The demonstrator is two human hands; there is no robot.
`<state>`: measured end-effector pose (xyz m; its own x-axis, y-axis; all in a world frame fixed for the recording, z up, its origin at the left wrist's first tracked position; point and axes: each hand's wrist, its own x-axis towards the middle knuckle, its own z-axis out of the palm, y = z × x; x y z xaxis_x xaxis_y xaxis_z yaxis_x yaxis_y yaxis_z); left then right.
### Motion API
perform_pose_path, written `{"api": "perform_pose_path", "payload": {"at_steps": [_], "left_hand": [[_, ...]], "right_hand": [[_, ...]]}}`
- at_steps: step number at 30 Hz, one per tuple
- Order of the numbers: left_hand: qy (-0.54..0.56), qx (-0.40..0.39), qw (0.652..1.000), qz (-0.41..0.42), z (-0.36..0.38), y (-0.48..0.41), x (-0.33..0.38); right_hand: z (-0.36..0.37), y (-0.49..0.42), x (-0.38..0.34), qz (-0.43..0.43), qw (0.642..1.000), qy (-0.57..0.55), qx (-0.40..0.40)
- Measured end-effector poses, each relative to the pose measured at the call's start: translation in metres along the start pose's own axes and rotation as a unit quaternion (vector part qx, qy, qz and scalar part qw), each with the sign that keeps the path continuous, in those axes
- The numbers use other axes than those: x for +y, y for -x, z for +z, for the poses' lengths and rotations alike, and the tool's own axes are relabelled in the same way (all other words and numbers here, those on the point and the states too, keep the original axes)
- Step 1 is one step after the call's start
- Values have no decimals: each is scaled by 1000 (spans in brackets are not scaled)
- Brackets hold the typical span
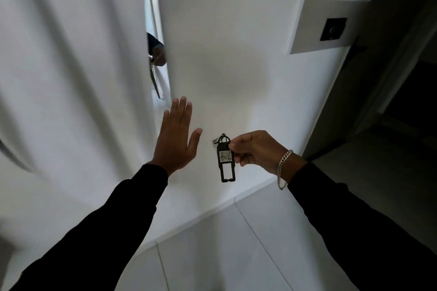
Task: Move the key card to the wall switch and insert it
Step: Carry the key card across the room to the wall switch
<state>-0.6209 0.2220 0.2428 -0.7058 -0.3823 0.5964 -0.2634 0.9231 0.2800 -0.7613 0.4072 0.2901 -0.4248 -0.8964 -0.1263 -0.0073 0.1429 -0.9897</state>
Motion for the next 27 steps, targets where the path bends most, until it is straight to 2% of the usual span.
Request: {"api": "perform_pose_path", "payload": {"at_steps": [6, 15, 19, 27], "left_hand": [[-2, 1, 998, 61, 89, -91, 25], [40, -13, 994, 99, 220, -272, 90], [48, 9, 992, 113, 272, -339, 131], [33, 69, 992, 100, 343, -442, 209]], "right_hand": [[-113, -53, -12, -27, 999, 44, -8], [-294, -122, -36, -30, 998, 34, 46], [-374, -143, -38, -44, 997, 27, 62], [-533, -174, -46, -70, 996, 48, 39]]}}
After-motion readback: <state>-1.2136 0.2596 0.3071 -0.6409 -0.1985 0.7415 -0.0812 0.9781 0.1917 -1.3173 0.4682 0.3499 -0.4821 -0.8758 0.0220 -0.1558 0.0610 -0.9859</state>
